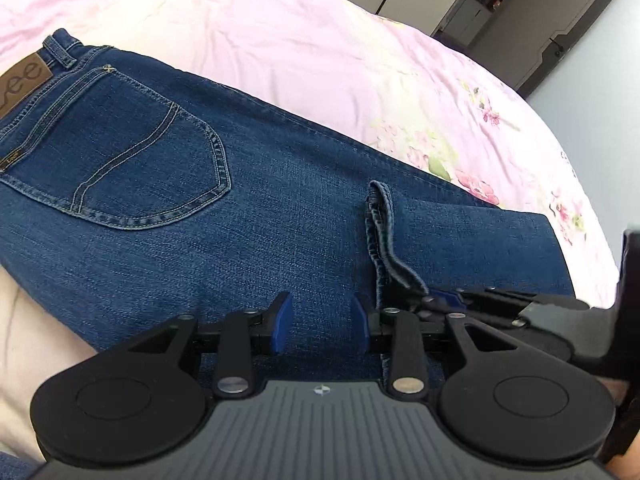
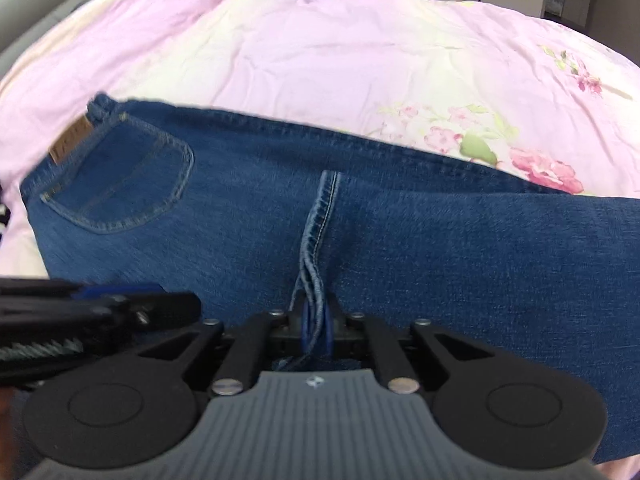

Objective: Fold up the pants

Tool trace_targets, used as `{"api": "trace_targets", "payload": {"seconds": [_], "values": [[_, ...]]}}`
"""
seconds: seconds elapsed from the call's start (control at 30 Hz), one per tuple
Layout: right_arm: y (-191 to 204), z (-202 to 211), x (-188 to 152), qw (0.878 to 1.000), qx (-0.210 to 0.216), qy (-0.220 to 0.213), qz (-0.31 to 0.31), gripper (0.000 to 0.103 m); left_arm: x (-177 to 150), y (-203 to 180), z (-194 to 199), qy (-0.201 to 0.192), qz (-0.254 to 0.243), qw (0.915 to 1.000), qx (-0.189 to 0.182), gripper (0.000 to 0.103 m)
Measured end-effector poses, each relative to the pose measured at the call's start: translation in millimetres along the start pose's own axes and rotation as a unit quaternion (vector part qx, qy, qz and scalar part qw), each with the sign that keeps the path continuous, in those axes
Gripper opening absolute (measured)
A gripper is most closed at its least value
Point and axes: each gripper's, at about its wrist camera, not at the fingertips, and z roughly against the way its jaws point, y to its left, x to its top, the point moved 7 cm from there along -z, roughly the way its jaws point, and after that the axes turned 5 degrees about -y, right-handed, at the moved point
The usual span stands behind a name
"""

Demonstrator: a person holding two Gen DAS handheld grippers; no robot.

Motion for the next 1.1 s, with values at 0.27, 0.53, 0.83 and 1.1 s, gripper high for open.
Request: {"api": "trace_targets", "payload": {"seconds": [0.27, 0.53, 0.83, 1.1], "values": [[-13, 37, 3, 0.999, 0.013, -0.034, -0.005, 0.04, 14, -1, 10, -0.018, 0.041, 0.9975, -0.055, 0.061], [-62, 49, -8, 0.999, -0.035, -0.033, -0.016, 0.022, 14, -22, -20, 0.015, 0.07, 0.9913, -0.111, 0.074], [-68, 26, -16, 0.999, -0.028, -0.02, -0.007, 0.021, 3, -39, -74, 0.043, 0.038, 0.9945, -0.088, 0.077], [-71, 15, -21, 1.0, -0.018, -0.02, -0.001, 0.021, -7, -61, -85, 0.01, -0.058, 0.9972, -0.045, 0.054]]}}
